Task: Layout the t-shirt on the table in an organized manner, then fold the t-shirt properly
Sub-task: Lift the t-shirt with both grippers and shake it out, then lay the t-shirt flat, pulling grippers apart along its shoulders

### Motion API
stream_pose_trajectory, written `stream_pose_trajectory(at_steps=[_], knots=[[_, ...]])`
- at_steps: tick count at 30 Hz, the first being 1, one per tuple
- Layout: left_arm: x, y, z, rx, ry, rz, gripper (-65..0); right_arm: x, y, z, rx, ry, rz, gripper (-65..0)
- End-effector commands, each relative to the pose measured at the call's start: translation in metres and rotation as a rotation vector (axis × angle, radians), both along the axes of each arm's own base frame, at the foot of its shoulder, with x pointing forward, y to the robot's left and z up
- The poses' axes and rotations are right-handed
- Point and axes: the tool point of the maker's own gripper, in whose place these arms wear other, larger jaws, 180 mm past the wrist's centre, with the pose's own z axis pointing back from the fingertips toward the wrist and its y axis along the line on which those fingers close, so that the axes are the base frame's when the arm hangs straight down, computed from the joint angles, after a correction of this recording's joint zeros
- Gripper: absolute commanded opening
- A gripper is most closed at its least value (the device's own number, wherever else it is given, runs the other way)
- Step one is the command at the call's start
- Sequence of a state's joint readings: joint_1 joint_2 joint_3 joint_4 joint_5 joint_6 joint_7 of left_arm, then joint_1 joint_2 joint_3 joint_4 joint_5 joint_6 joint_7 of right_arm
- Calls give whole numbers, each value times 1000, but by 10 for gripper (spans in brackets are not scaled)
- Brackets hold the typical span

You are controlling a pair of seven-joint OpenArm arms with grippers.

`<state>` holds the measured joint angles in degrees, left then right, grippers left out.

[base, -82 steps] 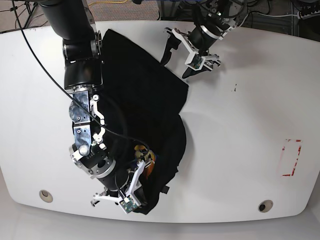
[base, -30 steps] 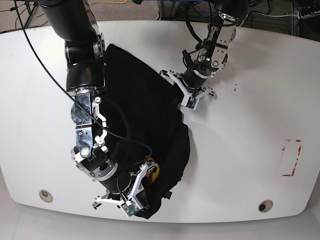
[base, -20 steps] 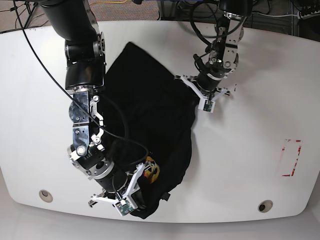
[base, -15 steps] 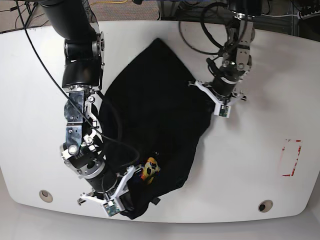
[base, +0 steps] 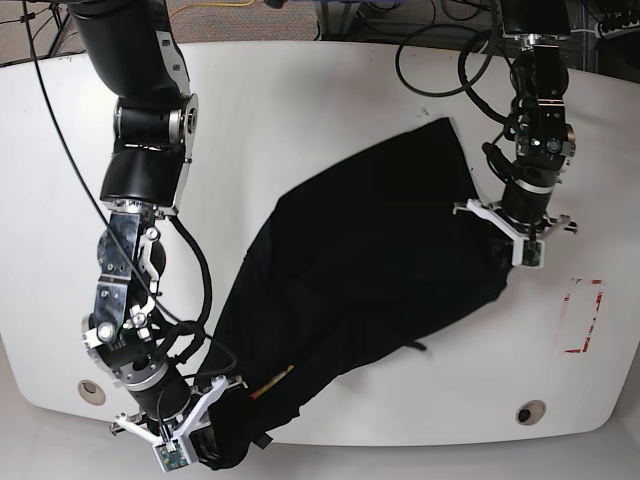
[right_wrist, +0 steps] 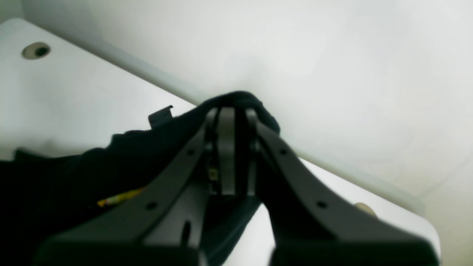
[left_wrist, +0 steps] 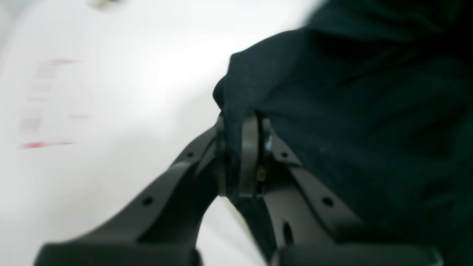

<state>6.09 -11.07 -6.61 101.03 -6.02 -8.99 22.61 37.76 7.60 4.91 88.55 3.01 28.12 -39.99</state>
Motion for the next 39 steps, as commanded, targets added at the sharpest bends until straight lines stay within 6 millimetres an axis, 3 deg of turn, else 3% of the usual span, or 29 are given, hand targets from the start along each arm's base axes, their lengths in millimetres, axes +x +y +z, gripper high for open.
stream_pose_trajectory(at_steps=[1,6,12,14,18,22,25,29,39], knots=[[18,12,52,18,-122,28,-650,11,-6,47,33,-107,-8,-650],[31,31,103,35,-197,87,-650,24,-26,71,24,-129,-42,-650],[43,45,166,62,-284,84,-650,34,-33,115,30,-189,-53,-650],[45,59,189,53,-311,117,-650,33,-45,131,12,-218,-73,-650],[46,77,213,31,-320,160,-650,30,-57,145,-4,-246,-92,-650],[47,85,220,53,-304,162,-650,28,-74,141,-29,-226,-122,-650],[45,86,214,88,-279,142,-650,21,-88,119,-48,-180,-153,-650],[39,83,187,103,-210,123,-650,6,-101,87,-27,-143,-186,-650],[2,77,90,90,34,103,-650,-58,-119,-59,-27,101,-243,-650]])
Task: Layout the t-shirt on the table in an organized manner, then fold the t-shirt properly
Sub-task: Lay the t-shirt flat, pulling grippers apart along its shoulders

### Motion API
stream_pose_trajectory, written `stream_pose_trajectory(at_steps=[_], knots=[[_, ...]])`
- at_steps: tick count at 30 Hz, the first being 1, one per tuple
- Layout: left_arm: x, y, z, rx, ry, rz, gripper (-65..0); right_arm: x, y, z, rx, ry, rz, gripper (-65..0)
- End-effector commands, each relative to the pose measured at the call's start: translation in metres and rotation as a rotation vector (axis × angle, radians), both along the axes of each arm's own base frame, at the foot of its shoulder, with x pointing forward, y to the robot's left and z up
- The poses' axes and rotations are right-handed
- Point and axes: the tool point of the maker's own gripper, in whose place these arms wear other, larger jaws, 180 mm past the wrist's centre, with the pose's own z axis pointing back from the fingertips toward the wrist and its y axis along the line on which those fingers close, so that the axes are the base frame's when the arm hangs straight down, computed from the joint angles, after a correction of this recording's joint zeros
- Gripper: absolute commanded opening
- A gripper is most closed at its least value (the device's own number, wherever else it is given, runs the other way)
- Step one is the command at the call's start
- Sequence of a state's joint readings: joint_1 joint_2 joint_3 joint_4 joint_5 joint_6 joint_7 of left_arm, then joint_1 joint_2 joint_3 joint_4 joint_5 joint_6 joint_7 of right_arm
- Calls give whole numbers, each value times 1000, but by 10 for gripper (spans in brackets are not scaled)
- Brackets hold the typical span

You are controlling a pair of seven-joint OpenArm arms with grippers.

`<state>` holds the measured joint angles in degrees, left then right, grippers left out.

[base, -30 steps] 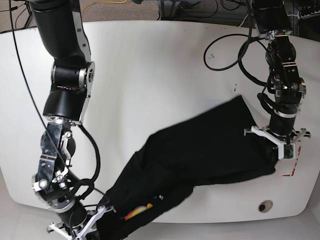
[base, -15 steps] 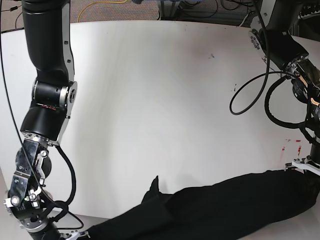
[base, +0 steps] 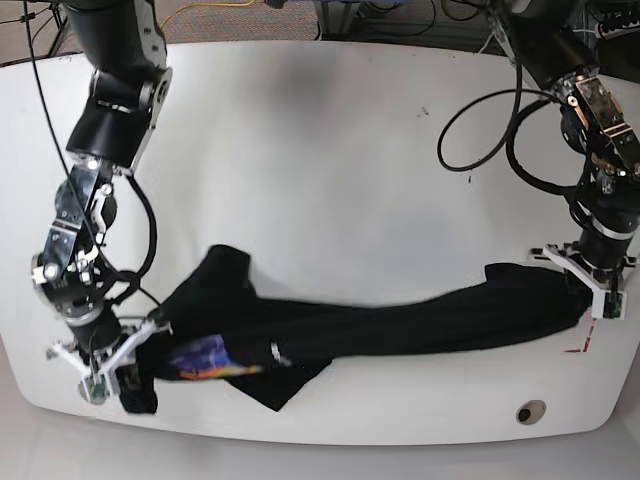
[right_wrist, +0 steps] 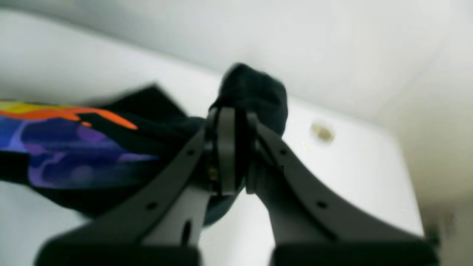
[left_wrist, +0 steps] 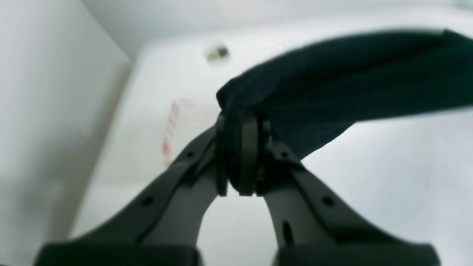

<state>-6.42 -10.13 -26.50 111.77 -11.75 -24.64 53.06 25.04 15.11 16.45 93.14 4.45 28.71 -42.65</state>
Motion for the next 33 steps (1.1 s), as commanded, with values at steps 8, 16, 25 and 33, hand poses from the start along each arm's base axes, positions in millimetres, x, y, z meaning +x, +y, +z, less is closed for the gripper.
stream_pose_trajectory(at_steps=[8,16,25,33], knots=[[-33,4,-38,38,106,-9,-650,-63,-13,-86,75,150,-69,-650],[-60,9,-68,105,225,-72,-650,-104,-15,-133,80,274,-66,-650],[-92,9,-97,122,335,-105,-650,-141,-1,-150,75,321,-57,-650],[-120,21,-113,131,410,-88,-650,-166,13,-164,96,364,-58,-650]])
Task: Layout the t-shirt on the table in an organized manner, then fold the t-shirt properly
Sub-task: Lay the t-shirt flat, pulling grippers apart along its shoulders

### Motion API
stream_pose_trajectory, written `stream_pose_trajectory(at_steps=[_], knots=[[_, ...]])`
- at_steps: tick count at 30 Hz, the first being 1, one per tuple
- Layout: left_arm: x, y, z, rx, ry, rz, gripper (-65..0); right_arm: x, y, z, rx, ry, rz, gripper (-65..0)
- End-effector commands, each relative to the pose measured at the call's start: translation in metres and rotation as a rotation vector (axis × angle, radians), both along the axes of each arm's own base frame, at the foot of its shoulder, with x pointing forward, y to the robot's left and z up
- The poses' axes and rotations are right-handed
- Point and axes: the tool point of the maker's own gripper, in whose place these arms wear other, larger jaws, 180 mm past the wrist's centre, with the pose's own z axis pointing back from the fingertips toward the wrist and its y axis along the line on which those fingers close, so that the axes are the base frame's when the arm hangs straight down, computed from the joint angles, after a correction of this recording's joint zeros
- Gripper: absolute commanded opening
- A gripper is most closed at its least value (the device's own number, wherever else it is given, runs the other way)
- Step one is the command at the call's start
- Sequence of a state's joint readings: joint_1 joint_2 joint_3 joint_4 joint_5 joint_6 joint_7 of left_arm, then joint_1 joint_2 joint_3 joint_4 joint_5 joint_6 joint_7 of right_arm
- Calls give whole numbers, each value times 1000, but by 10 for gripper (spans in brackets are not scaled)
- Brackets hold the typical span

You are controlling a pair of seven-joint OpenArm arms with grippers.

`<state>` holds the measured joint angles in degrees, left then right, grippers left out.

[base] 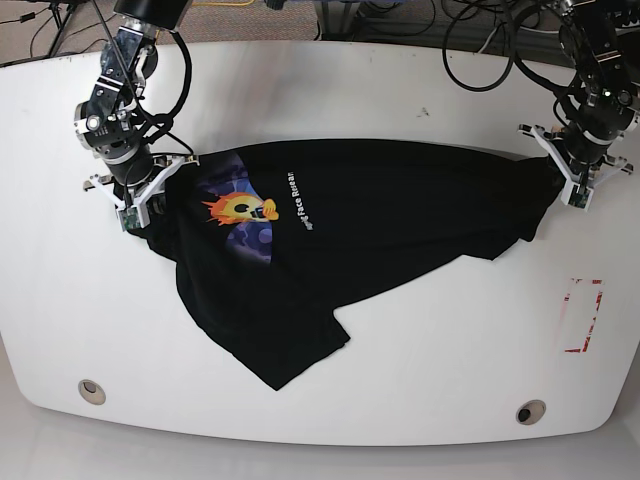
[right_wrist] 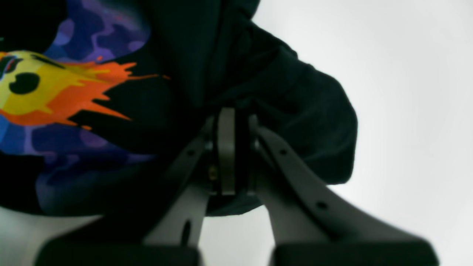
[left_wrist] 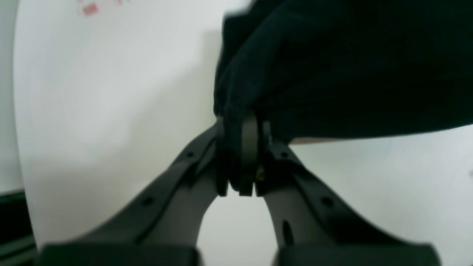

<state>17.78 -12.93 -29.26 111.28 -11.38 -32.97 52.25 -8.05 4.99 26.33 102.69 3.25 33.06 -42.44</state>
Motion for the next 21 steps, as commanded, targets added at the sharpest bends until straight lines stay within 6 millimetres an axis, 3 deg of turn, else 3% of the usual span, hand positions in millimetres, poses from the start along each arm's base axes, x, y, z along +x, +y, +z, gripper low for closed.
stream_pose_trajectory(at_steps=[1,14,21], knots=[[-1,7,7,28,-17,-3,-650,1,1,9,1,-38,-1,-650],[-36,20,-8,49,70,5,-650,-30,4,-15,17,43,-4,-650],[-51,19,-16,55,116,-29,-650,-33,11,-19,33,52,-10,-650]])
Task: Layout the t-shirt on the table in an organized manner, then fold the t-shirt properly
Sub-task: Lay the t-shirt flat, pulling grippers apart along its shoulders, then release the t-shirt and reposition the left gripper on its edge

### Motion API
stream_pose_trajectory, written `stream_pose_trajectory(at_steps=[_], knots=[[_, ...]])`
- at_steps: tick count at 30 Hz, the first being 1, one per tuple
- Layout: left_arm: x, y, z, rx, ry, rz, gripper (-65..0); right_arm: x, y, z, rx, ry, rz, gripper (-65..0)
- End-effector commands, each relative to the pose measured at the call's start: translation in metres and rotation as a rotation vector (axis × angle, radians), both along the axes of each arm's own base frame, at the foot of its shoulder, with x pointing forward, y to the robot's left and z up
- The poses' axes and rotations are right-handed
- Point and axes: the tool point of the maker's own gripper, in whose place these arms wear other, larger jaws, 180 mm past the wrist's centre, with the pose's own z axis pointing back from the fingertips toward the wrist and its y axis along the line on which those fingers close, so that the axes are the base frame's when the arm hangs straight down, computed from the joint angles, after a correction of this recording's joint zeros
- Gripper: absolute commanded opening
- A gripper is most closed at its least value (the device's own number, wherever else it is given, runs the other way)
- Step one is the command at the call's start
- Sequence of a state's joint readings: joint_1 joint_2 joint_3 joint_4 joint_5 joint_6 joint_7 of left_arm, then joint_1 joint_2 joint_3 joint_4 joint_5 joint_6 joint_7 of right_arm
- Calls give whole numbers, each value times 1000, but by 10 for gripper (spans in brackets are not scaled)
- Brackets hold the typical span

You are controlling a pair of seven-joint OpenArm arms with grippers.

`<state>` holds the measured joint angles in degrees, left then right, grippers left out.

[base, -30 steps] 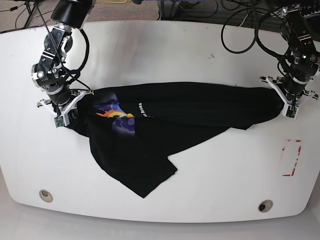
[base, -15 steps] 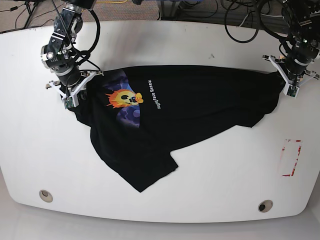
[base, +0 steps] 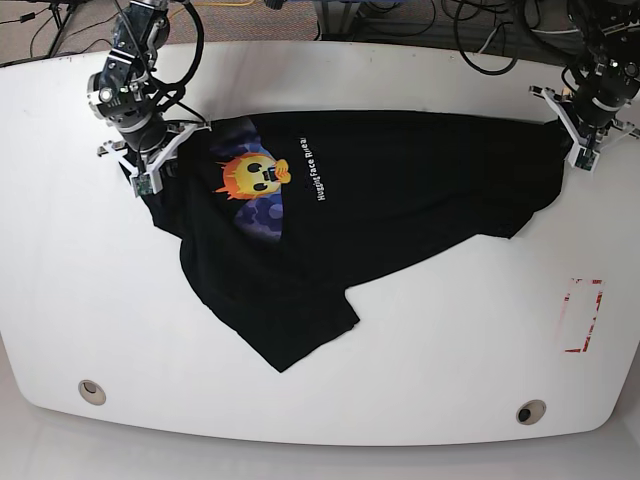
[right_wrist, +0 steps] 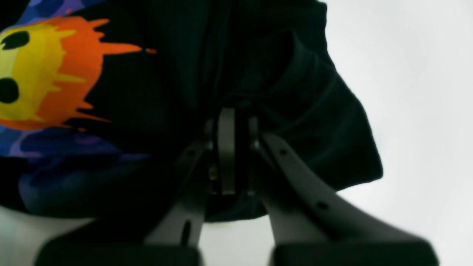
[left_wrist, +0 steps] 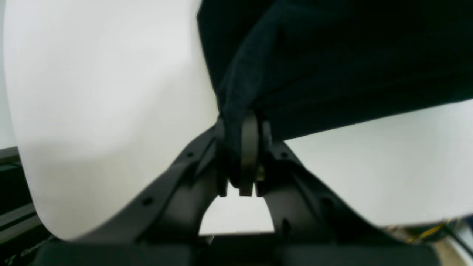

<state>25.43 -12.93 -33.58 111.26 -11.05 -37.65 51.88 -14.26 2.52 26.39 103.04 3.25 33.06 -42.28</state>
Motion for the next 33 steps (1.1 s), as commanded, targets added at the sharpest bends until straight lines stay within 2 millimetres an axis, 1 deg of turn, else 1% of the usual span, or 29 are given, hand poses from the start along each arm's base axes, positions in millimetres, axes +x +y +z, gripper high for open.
stream_pose_trajectory(at_steps=[1,3,8,12,16,18,19,20,21,23,25,27,28,33], knots=[[1,2,6,18,-11,-22,-650,8,-3,12,-7,-48,-1,-650],[-3,2,4,18,0,-24,-647,7,-2,11,-6,-46,-2,-650],[-11,0,0,18,27,-43,-564,7,-2,11,-6,-46,-2,-650],[-13,0,-1,20,34,-51,-549,7,-2,11,-2,-48,-2,-650],[-21,-1,-6,18,58,-53,-536,7,-2,11,-2,-48,-2,-650],[-22,-1,-6,18,61,-53,-482,7,-1,12,0,-48,-2,-650],[-22,-1,-6,18,63,-53,-442,7,-1,12,0,-48,-2,-650],[-22,-1,-6,18,63,-53,-381,8,-1,12,1,-49,-2,-650],[-22,-1,-6,18,63,-53,-344,8,-1,12,1,-49,-2,-650],[-23,-1,-6,17,62,-54,-219,8,-1,12,1,-49,-2,-650],[-22,-1,-5,17,59,-52,-128,8,-1,12,1,-50,-2,-650],[-21,-2,-3,15,52,-56,-86,8,0,12,3,-51,-1,-650],[-20,-3,-2,15,46,-59,-81,8,0,12,3,-51,-1,-650],[-14,-10,4,-20,13,-66,-107,9,0,13,3,-54,-1,-650]])
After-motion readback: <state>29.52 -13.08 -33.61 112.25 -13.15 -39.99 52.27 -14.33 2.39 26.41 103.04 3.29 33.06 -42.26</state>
